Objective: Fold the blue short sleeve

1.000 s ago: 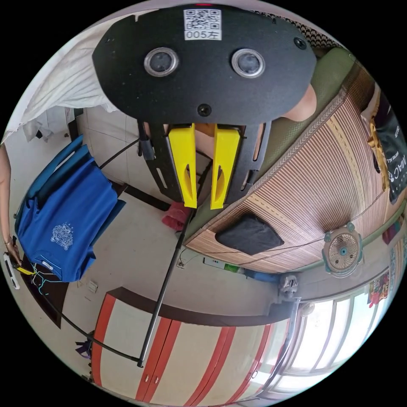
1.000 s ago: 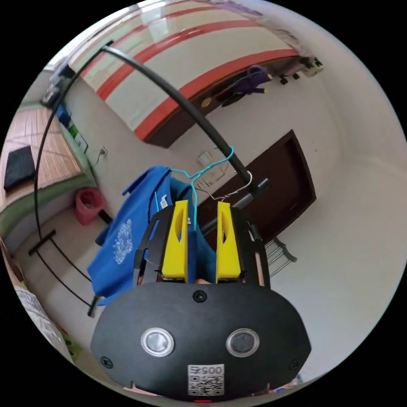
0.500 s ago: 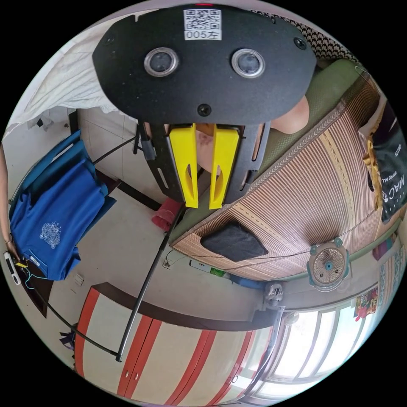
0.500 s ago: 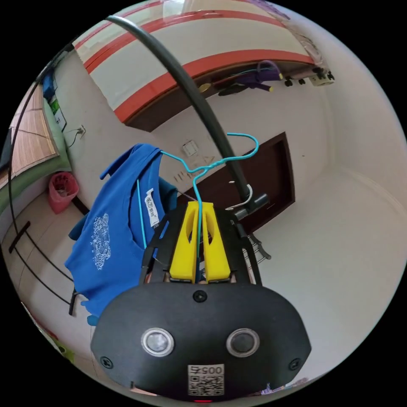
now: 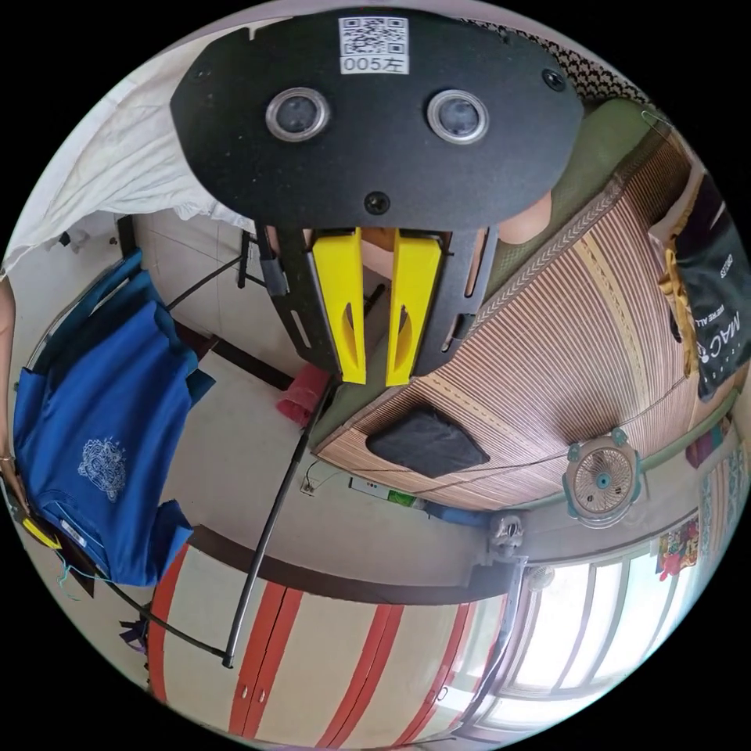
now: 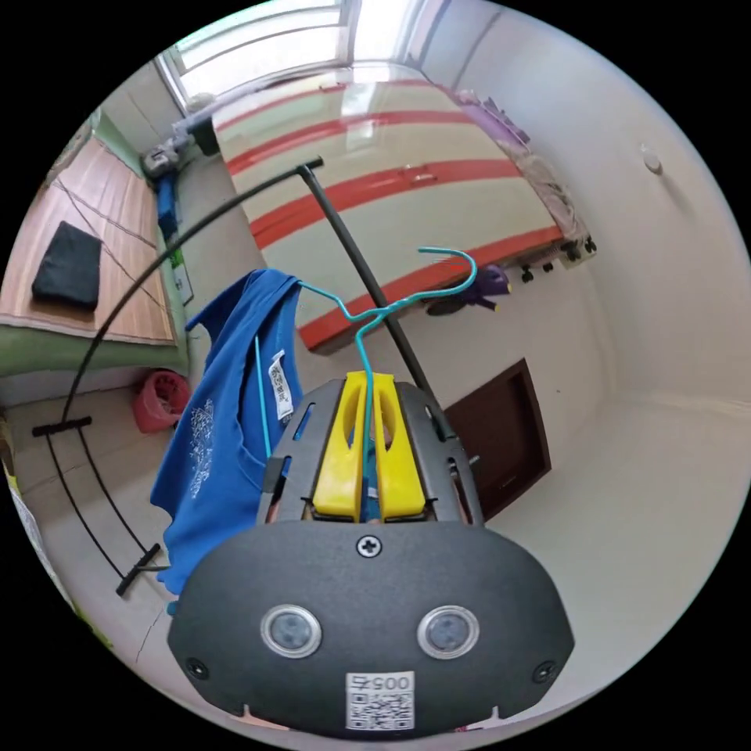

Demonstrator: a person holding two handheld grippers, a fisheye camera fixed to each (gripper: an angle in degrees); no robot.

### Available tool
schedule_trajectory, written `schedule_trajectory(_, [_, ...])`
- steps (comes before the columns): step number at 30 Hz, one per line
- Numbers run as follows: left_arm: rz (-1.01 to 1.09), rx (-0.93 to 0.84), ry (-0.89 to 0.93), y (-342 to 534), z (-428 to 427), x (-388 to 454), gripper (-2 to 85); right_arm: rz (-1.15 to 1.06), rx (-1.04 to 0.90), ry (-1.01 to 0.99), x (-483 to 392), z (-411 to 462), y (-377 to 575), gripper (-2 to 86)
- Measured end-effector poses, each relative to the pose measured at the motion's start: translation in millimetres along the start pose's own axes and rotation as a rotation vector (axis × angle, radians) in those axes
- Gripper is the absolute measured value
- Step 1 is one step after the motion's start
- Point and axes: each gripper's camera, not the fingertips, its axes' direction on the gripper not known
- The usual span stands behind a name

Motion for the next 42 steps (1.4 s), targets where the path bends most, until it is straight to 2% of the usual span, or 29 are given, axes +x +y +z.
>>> schedule_trajectory(7, [0.001,0.093,-0.053,12,-50,-9,5.7,0.055,0.269,-0.239,-33,-25,-19,-1.5])
schedule_trajectory(15, [-0.054,0.281,-0.173,30,-135,-26,5.2,0.165,0.615,-0.734,-72,-11,-30,-1.6])
schedule_trajectory(20, [-0.120,0.322,-0.322,53,-172,-42,5.2,0.164,0.588,-1.128,-151,39,-42,-1.6])
schedule_trajectory(24, [-0.193,0.260,-0.386,68,-171,-57,5.2,0.156,0.512,-1.426,-248,55,-39,-1.6])
schedule_trajectory(26, [-0.223,0.210,-0.426,76,-163,-64,5.2,0.132,0.498,-1.510,-284,49,-33,-1.6])
schedule_trajectory(30, [-0.266,0.149,-0.436,79,-139,-78,5.4,-0.018,0.439,-1.547,-349,36,-16,-1.6])
schedule_trajectory(33, [-0.285,0.141,-0.378,74,-114,-86,6.0,-0.090,0.387,-1.579,-369,50,1,-1.6])
schedule_trajectory(42, [-0.200,0.069,-0.145,59,-25,-69,7.8,-0.041,0.254,-1.513,-390,113,34,-1.5])
